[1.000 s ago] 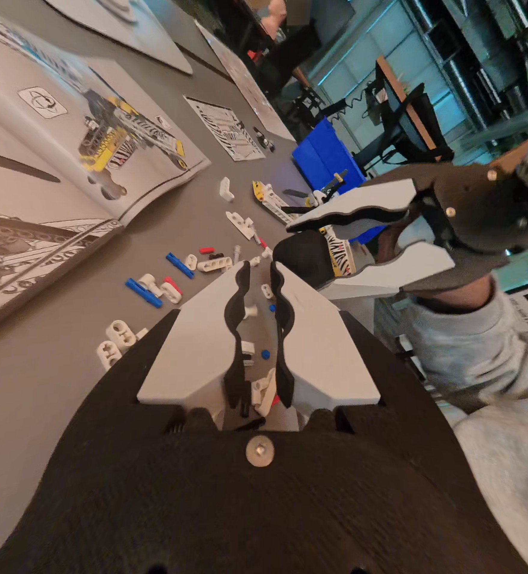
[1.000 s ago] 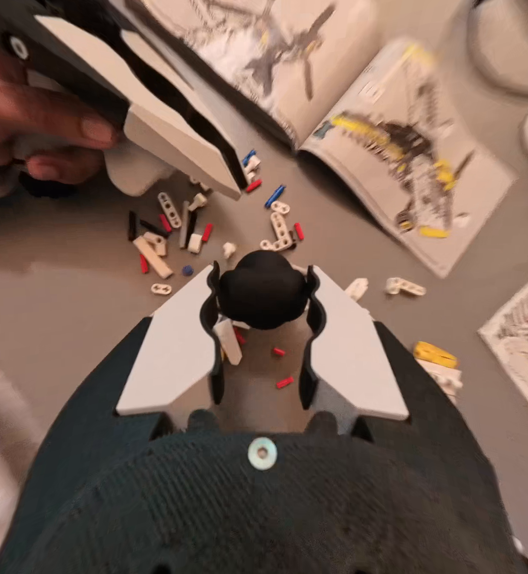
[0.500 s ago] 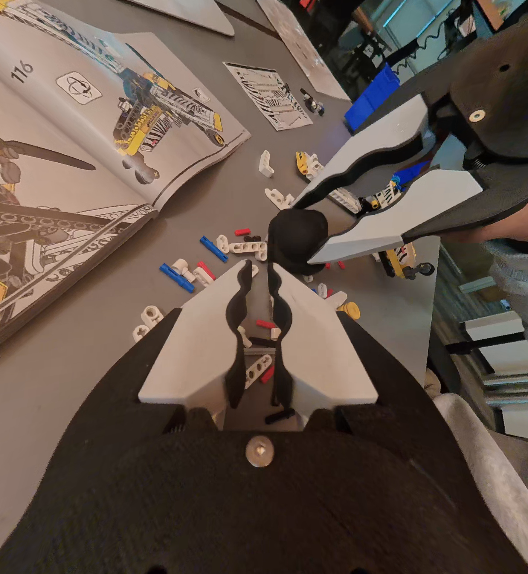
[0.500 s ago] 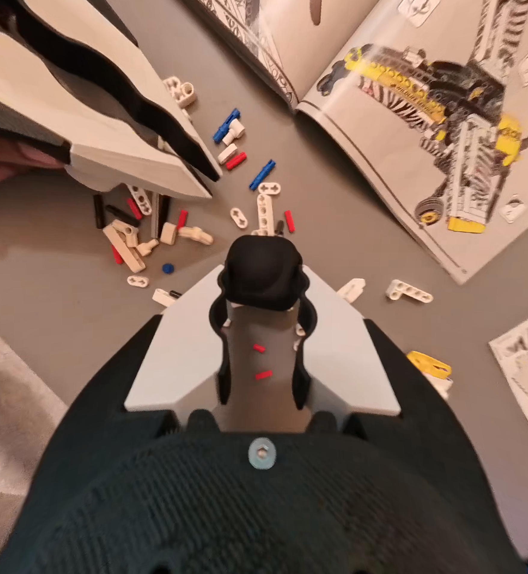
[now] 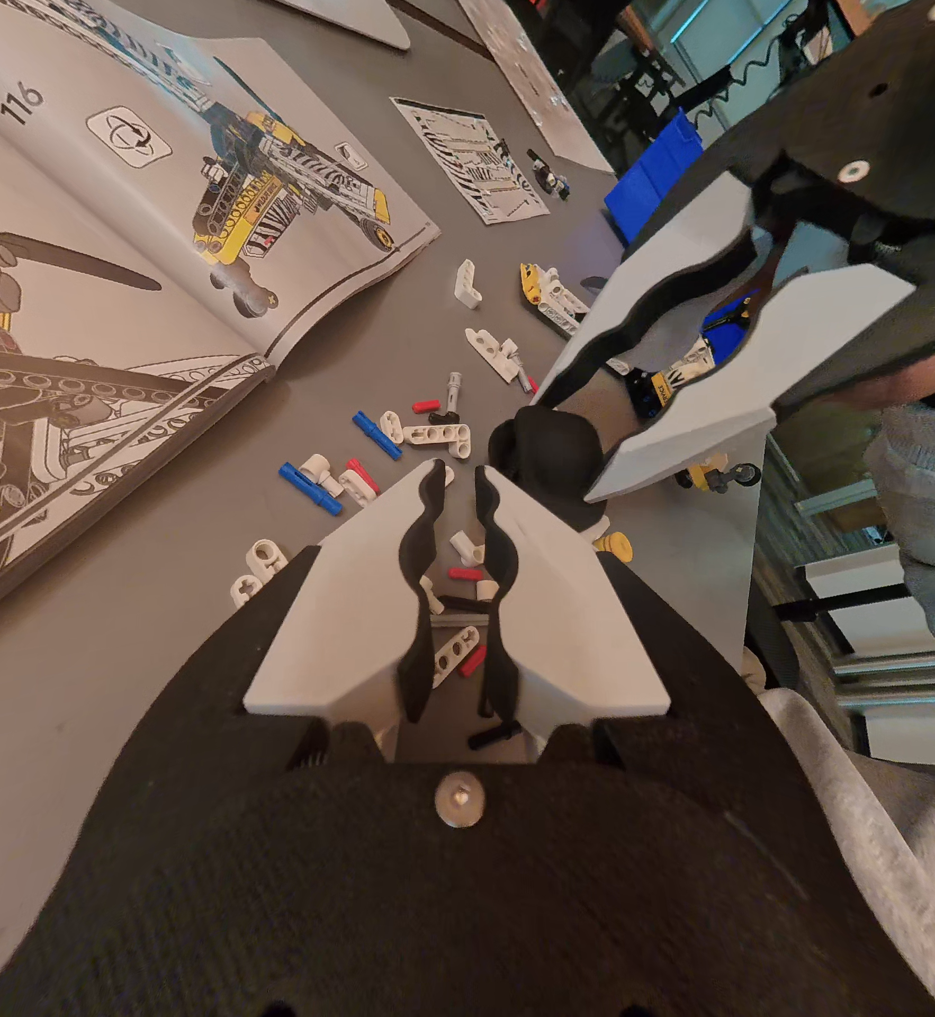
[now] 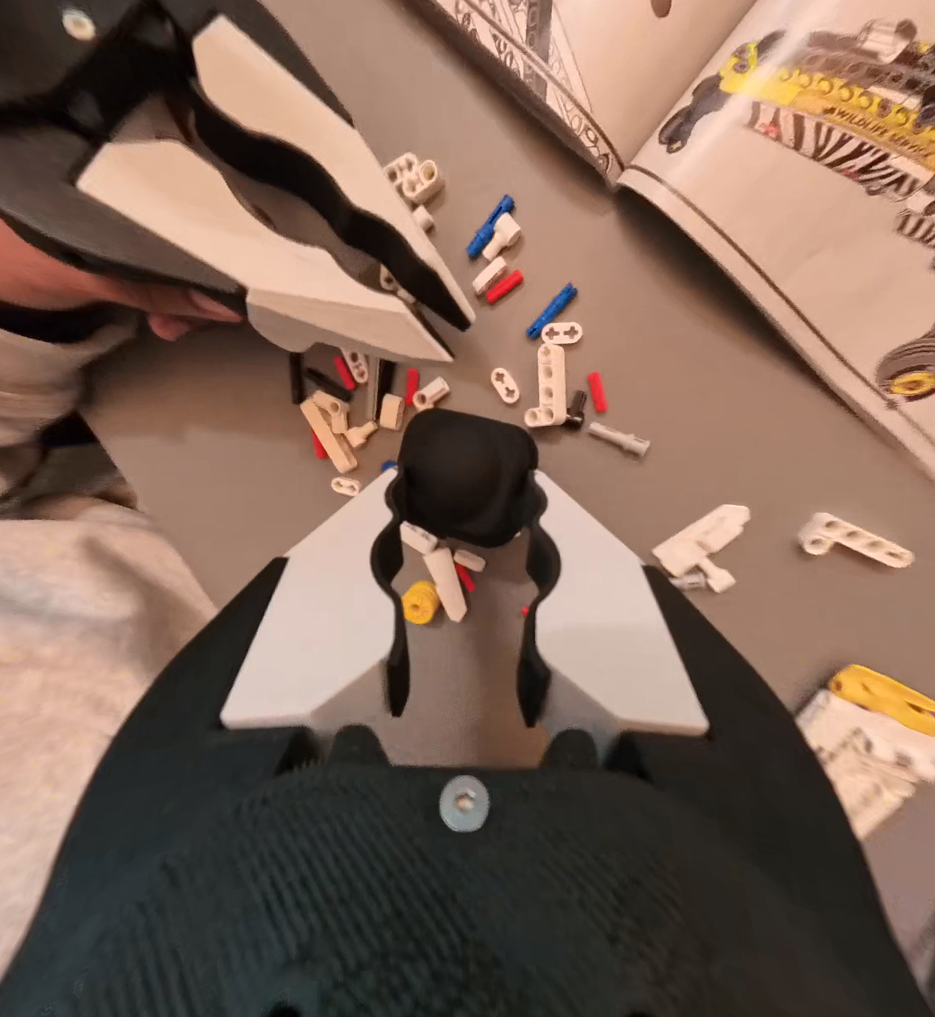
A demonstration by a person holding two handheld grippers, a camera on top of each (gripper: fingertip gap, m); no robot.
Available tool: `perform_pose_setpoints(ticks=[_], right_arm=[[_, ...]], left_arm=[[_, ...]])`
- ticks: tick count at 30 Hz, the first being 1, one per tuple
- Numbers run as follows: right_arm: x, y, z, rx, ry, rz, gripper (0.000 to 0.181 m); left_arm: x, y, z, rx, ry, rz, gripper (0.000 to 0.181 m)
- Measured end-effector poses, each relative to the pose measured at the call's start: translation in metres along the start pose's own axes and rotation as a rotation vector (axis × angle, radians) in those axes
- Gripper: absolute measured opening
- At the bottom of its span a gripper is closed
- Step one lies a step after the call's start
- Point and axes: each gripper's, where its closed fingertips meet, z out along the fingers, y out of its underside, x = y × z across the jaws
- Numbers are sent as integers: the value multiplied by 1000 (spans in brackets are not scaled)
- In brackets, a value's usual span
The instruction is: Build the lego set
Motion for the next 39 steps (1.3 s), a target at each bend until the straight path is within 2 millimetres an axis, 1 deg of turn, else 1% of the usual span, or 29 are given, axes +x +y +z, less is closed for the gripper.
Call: perform_pose_setpoints(ticks=[2, 3, 6, 7, 9, 10, 12, 14, 17, 19, 21, 24, 25, 26, 29, 31, 32, 35, 37, 39], right_arm=[[1, 10, 9, -89, -38, 13, 43], [-1, 9, 8, -94, -65, 18, 42], [1, -11, -11, 13, -97, 44, 41], [4, -11, -11, 14, -103, 56, 41], [5, 1, -5, -48, -138, 64, 42], [4, 0, -6, -27, -157, 69, 41], [-3, -11, -18, 95, -214, 51, 41], [-5, -15, -29, 212, -222, -2, 41], [-10, -10, -38, 357, -167, -136, 41], [-15, -6, -48, 470, -83, -259, 41], [-24, -4, -62, 581, -43, -329, 41], [-39, -2, -85, 759, -29, -402, 41], [-43, -2, -93, 817, -16, -422, 41], [-46, -3, -100, 872, 2, -438, 41], [-58, -5, -114, 996, 30, -470, 41], [-68, -10, -118, 1064, 43, -490, 41], [-70, -13, -117, 1081, 57, -493, 41], [-80, -21, -110, 1095, 54, -501, 41], [-81, -26, -110, 1109, 75, -506, 41], [-79, -29, -108, 1091, 67, -487, 42]], left_arm=[[0, 0, 0, -2, 3, -2, 9], [1, 1, 0, -5, 5, -1, 9], [5, 2, 2, -15, 23, 12, 11], [5, 3, 2, -20, 19, 14, 12], [7, 4, 4, -30, 27, 21, 15], [9, 5, 4, -32, 37, 30, 19], [17, 2, 4, -14, 72, 59, 29], [22, -3, 3, 21, 77, 89, 37], [34, -7, 2, 49, 103, 144, 36], [45, -9, 2, 68, 125, 204, 36], [55, -13, -1, 108, 150, 268, 44], [80, -22, -14, 193, 273, 300, 49], [90, -23, -19, 212, 339, 308, 58], [103, -21, -25, 222, 425, 319, 72], [121, -25, -35, 272, 532, 301, 71], [128, -27, -37, 309, 547, 319, 68], [130, -27, -37, 328, 542, 341, 63], [127, -33, -38, 399, 442, 434, 53], [123, -39, -45, 454, 400, 472, 51], [119, -42, -48, 476, 352, 511, 50]])
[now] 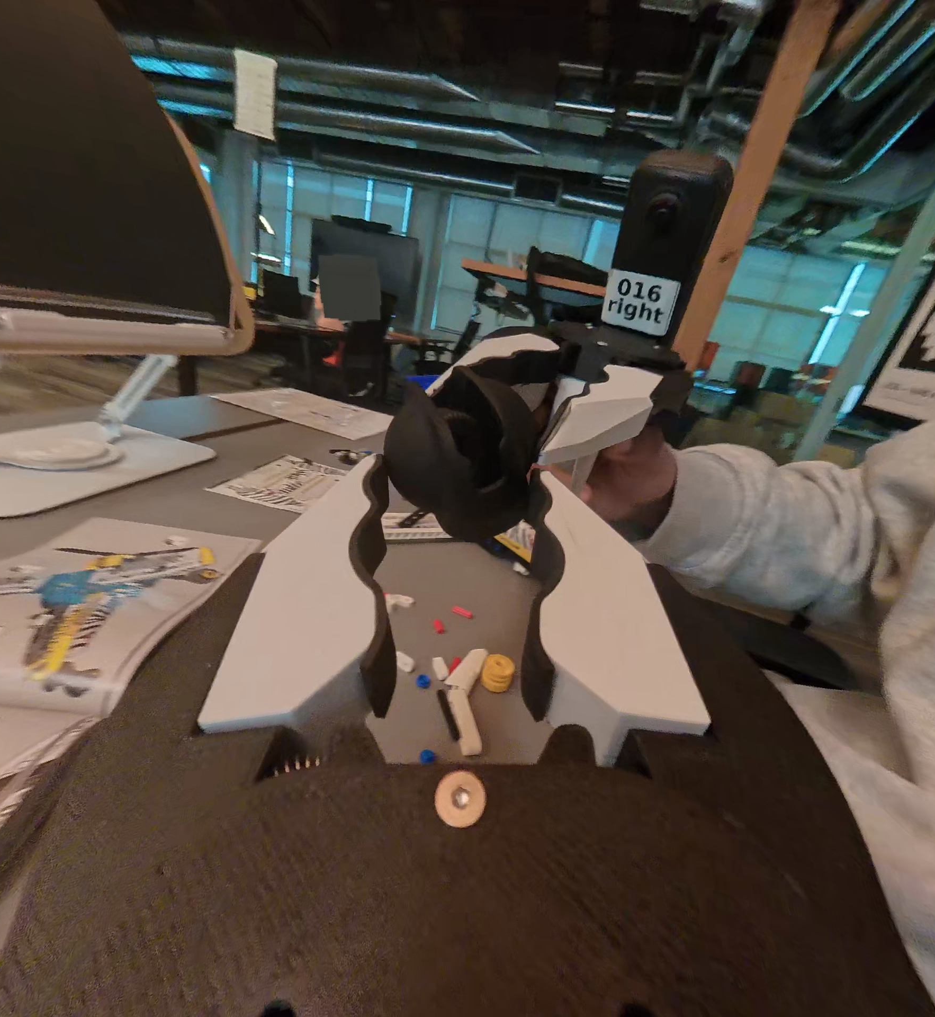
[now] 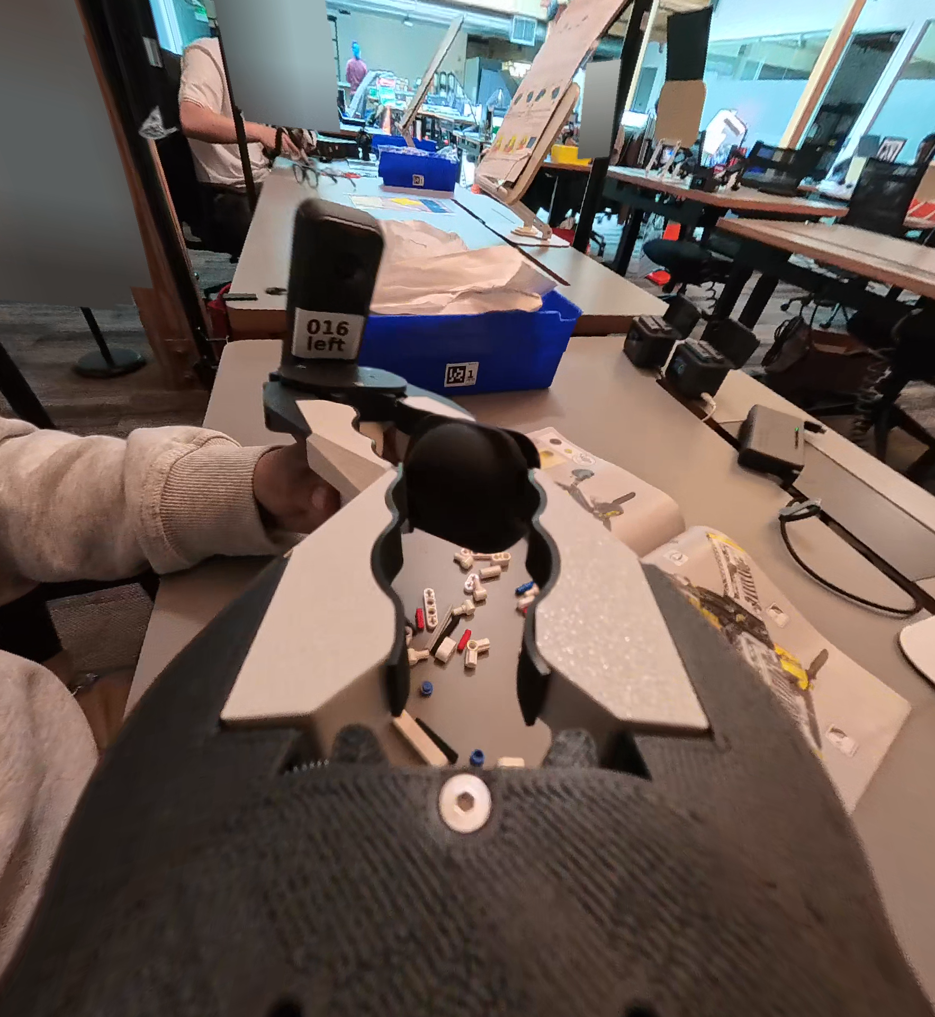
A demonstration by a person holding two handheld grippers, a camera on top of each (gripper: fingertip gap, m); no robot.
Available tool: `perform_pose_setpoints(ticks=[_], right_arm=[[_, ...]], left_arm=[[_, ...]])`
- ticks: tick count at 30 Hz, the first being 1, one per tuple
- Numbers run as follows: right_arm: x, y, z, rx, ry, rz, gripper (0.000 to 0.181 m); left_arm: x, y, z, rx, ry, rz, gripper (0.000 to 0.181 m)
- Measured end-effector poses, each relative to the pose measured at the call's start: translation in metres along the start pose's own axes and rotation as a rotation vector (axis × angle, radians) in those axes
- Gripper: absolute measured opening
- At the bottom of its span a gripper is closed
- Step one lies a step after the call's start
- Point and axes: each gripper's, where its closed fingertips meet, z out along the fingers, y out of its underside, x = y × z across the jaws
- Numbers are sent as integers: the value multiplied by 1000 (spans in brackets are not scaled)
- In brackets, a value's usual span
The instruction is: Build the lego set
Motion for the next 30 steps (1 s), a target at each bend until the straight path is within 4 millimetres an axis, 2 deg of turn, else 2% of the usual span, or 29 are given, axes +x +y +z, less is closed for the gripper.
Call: perform_pose_setpoints(ticks=[8, 15, 20, 27, 30], right_arm=[[5, 5, -2, -82, -23, 161, 44], [15, -2, -15, -256, 8, 186, 36], [14, 14, -17, -516, -6, 236, 30], [3, 38, -11, -715, -36, 334, 30], [5, 43, -8, -735, -23, 333, 29]], left_arm=[[-9, 4, -2, -56, -204, 363, 49], [-10, 17, 3, -140, -236, 486, 47], [-7, 23, 6, -172, -233, 531, 47], [-6, 30, 9, -215, -244, 581, 47], [-9, 32, 8, -225, -258, 578, 47]])
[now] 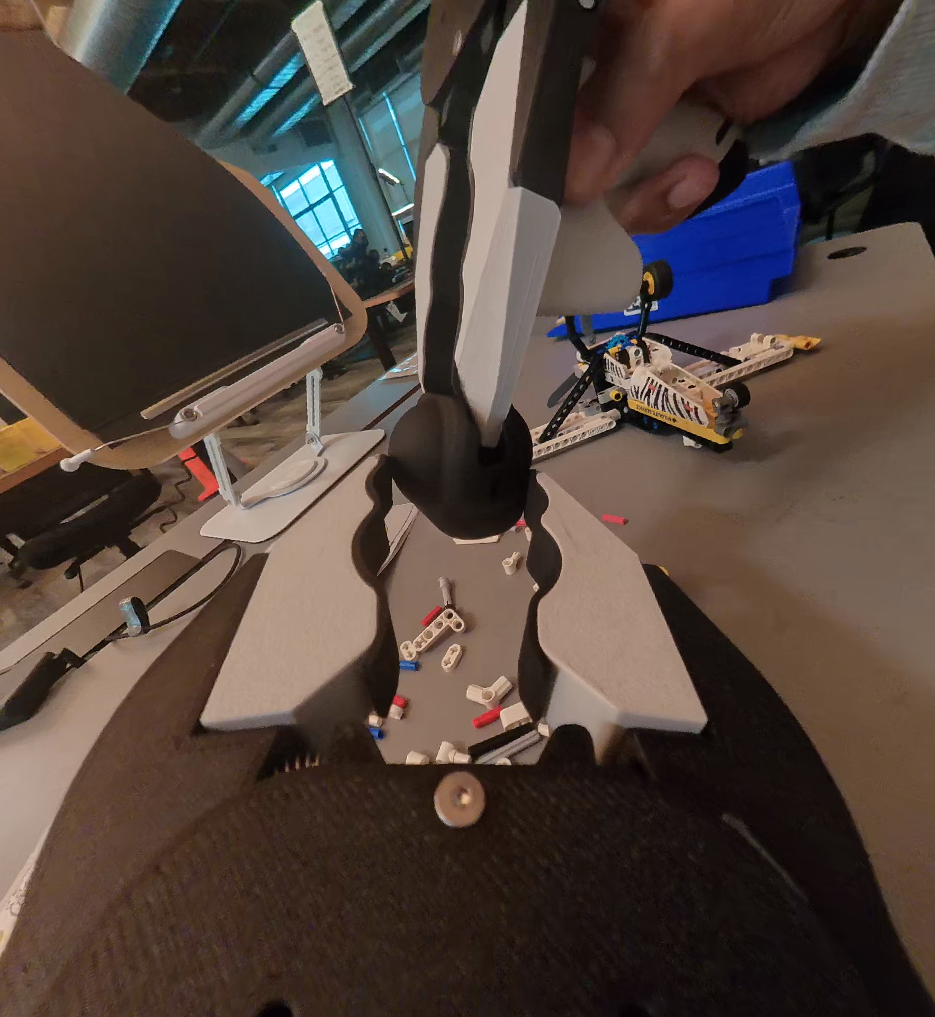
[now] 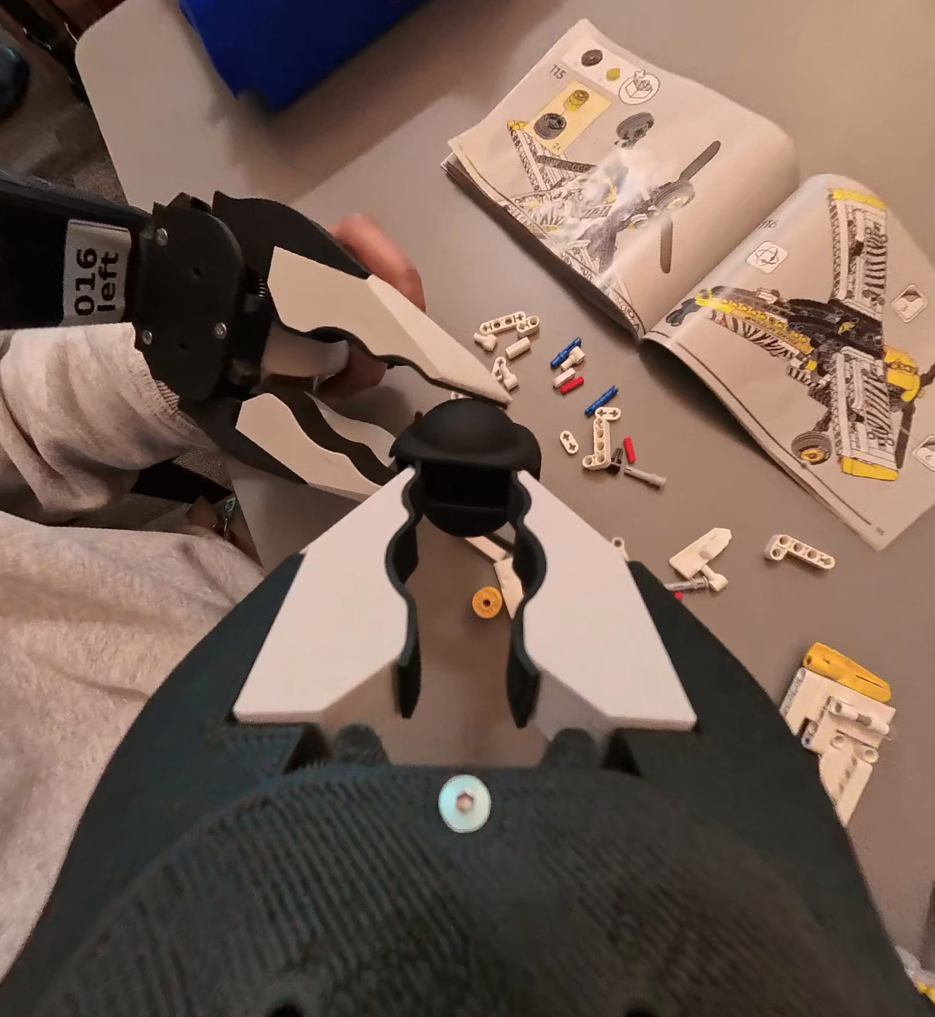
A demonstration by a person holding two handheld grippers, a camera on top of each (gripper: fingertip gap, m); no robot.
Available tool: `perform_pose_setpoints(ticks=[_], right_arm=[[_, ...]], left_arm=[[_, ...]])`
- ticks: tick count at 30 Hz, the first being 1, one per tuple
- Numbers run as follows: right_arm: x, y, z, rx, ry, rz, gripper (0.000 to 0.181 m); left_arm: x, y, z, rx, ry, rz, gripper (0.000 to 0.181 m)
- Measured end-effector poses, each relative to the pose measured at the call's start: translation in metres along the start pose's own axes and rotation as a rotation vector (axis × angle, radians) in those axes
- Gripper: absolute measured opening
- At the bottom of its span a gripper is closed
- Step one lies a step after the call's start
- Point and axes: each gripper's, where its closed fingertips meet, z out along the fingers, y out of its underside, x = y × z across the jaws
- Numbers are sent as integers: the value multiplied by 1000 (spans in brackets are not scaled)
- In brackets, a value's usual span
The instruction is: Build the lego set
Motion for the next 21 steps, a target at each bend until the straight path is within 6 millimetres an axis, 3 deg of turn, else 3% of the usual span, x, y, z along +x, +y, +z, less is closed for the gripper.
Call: perform_pose_setpoints(ticks=[4, 9, 21], right_arm=[[-3, 2, 7, -13, -21, -2, 14], [0, 4, 11, -20, 1, -27, 12], [-5, -15, -17, 185, -221, 111, 12]], left_arm=[[1, -2, -1, 5, -5, 7, 47], [1, 3, 2, -18, -6, 4, 48], [-3, -14, -5, 98, 73, -195, 43]])
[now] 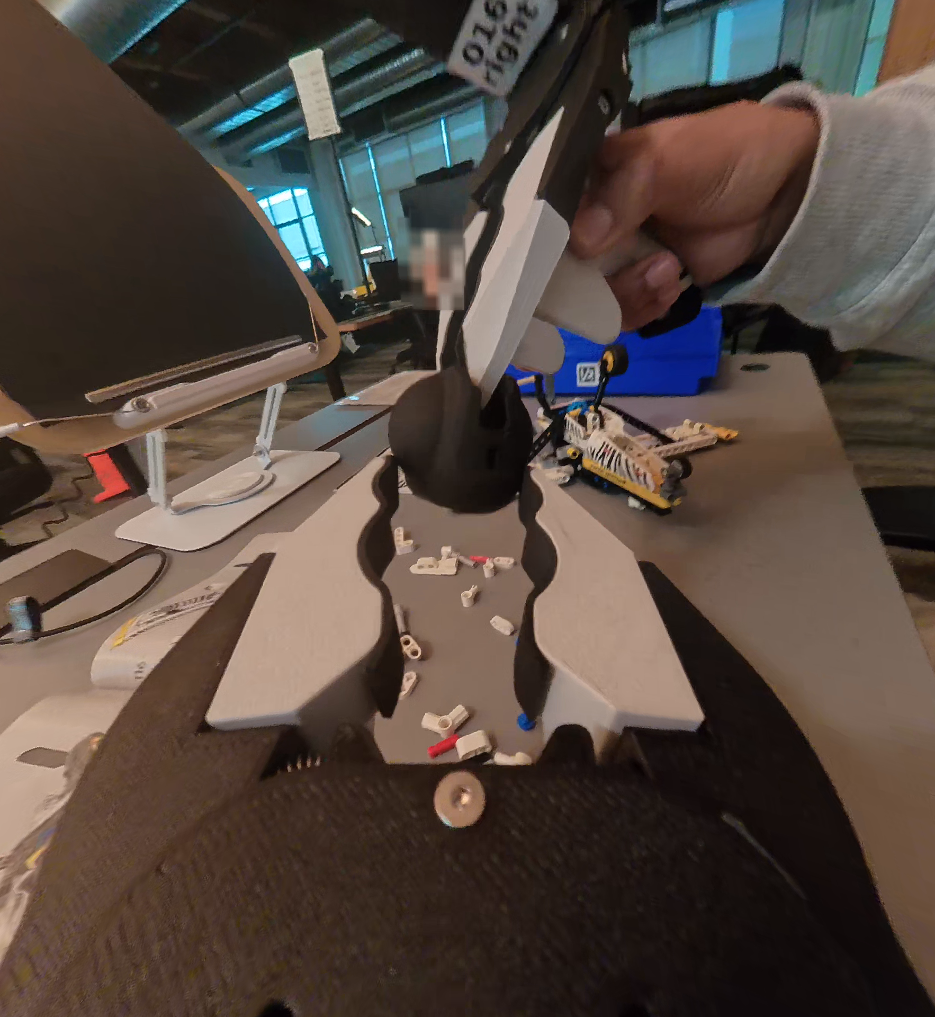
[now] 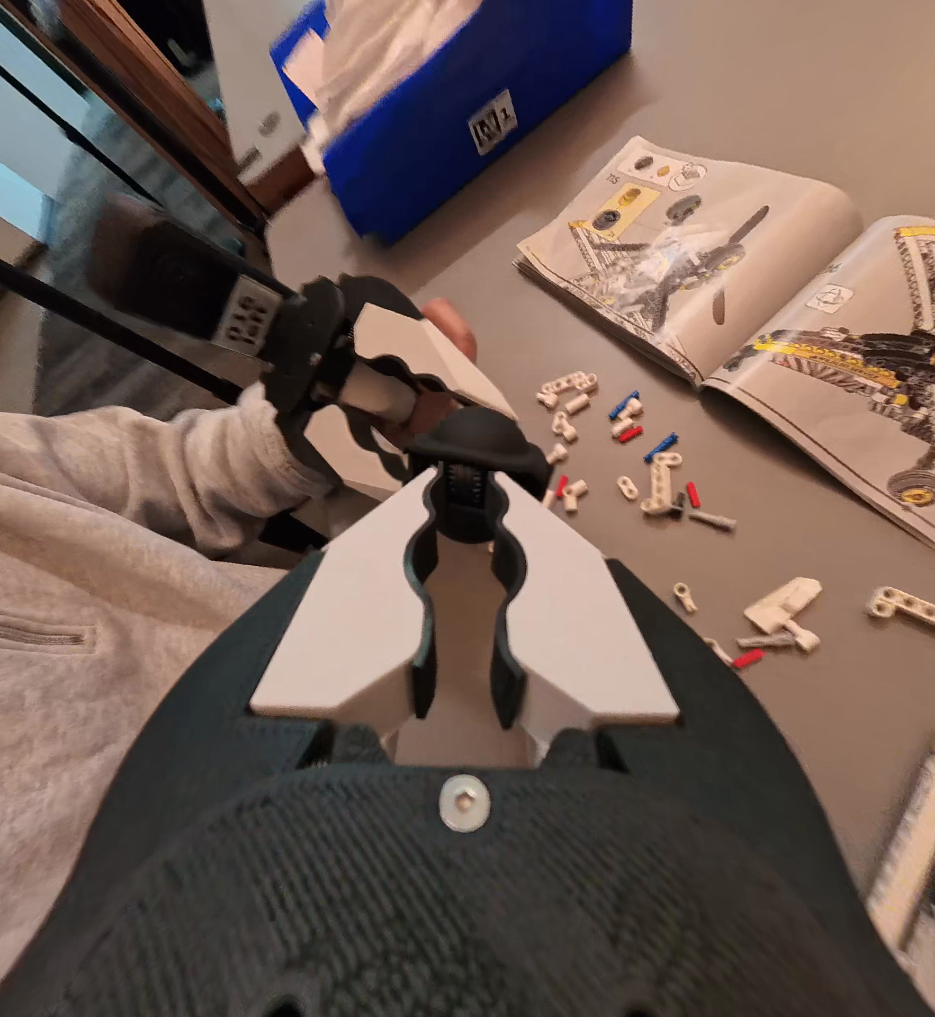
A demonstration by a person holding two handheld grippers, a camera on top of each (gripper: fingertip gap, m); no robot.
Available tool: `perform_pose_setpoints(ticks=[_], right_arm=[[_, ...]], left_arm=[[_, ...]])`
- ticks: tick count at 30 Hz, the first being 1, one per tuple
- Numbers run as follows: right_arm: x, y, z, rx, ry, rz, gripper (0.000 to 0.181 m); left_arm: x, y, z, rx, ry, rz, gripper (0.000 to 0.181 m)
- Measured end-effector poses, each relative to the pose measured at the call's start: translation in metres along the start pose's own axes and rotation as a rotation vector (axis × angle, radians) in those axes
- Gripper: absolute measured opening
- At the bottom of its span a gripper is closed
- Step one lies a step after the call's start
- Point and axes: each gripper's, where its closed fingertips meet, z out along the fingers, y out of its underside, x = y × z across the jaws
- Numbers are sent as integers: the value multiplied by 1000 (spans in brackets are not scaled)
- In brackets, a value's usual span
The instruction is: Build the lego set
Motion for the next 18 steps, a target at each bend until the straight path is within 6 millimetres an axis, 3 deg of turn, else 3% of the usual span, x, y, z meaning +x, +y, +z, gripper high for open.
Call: perform_pose_setpoints(ticks=[2, 4, 5, 6, 8, 9, 12, 15, 18], right_arm=[[-8, -10, -10, 72, -95, 40, 12], [-4, -14, -16, 112, -105, 63, 12], [-1, -13, -17, 114, -101, 73, 12], [2, -11, -16, 112, -91, 84, 12], [5, -8, -15, 123, -97, 102, 12], [5, -8, -14, 134, -99, 111, 12], [8, -4, -7, 131, -70, 112, 12], [-1, 4, 5, 95, -92, 111, 12], [-13, 9, 14, 72, -128, 110, 12]], left_arm=[[-3, -6, -6, 50, 22, -63, 27], [-4, -16, -12, 113, 70, -153, 0], [-5, -20, -13, 141, 65, -163, 0], [-5, -21, -13, 149, 53, -156, 2], [-12, -15, -9, 118, -14, -131, 51], [-12, -13, -7, 104, -23, -119, 64], [-5, -8, -1, 72, -29, -71, 88], [-4, -10, 1, 90, -64, -33, 89], [7, -9, 0, 94, -9, 3, 61]])
